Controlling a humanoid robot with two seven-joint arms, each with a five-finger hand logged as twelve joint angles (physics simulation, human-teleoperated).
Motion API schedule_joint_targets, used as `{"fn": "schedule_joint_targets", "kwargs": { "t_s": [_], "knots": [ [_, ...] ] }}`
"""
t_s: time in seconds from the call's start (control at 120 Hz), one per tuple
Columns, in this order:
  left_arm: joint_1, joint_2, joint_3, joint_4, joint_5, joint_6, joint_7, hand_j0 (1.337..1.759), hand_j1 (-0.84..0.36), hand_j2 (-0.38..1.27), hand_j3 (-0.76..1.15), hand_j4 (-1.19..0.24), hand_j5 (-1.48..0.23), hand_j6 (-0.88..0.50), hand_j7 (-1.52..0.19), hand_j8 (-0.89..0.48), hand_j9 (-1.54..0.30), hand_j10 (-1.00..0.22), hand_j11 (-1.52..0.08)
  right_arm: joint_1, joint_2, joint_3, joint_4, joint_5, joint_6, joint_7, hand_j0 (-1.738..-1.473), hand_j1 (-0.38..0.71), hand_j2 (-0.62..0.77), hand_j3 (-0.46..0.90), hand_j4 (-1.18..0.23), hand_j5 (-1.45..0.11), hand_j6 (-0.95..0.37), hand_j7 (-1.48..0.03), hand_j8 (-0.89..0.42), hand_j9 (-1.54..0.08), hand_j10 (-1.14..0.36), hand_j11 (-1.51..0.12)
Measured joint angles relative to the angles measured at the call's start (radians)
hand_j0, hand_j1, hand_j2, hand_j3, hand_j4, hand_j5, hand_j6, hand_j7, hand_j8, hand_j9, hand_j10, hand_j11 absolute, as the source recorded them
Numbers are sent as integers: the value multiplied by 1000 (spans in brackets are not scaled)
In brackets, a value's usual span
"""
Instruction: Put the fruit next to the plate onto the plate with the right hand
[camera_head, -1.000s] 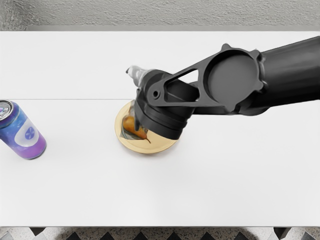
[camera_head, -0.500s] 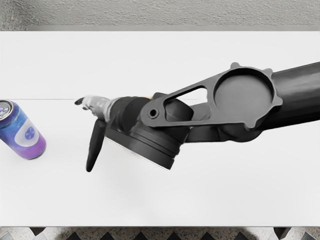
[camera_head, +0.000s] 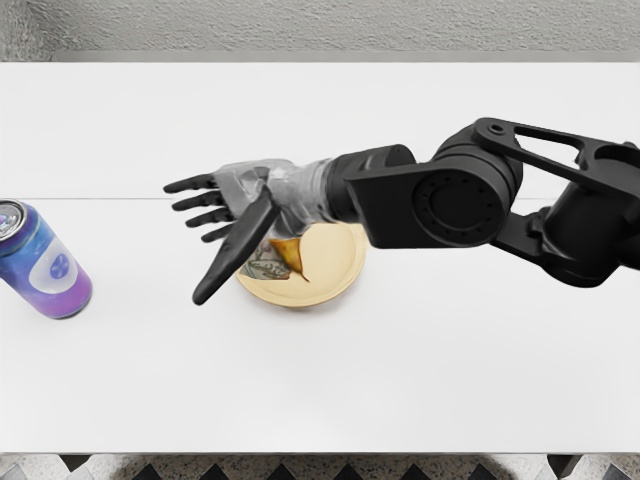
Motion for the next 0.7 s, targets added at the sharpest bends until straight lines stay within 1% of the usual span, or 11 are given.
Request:
{"fn": "schedule_joint_targets", "kwargs": {
  "t_s": [0.083, 0.142, 0.292, 0.458, 0.558, 0.7],
  "knots": [
    [0, 0, 0, 1, 0, 0, 0, 1658, 349, 0, 0, 0, 0, 0, 0, 0, 0, 0, 0, -29, -54, 21, 0, 80, 123, 0, -1658, -294, -9, 0, -46, -60, -46, -60, -46, -60, -46, -60],
    [0, 0, 0, 0, 0, 0, 0, 1658, 349, 0, 0, 0, 0, 0, 0, 0, 0, 0, 0, -47, -111, 29, 3, 130, 211, 0, -1658, -295, -9, 0, -45, -59, -45, -59, -45, -59, -45, -59],
    [-6, 0, 1, -3, 0, 0, 0, 1658, 349, 0, 0, 0, 0, 0, 0, 0, 0, 0, 0, -111, -319, 35, 5, 232, 451, 0, -1658, -297, -9, 0, -43, -56, -43, -56, -43, -56, -43, -56],
    [-6, 0, 0, -5, 0, 0, 0, 1658, 349, 0, 0, 0, 0, 0, 0, 0, 0, 0, 0, -165, -554, 34, 5, 318, 676, 0, -1658, -301, -8, 0, -40, -52, -39, -52, -40, -52, -40, -52],
    [-6, 0, 0, -6, 0, 0, 0, 1658, 349, 0, 0, 0, 0, 0, 0, 0, 0, 0, 0, -191, -670, 32, 3, 353, 748, 0, -1658, -302, -8, 0, -39, -51, -38, -51, -39, -51, -39, -51],
    [-4, 0, 0, -8, 0, -1, 0, 1658, 349, 0, 0, 0, 0, 0, 0, 0, 0, 0, 0, -235, -821, 31, -12, 412, 781, 0, -1658, -302, -8, 0, -38, -51, -37, -51, -38, -51, -38, -51]
  ]
}}
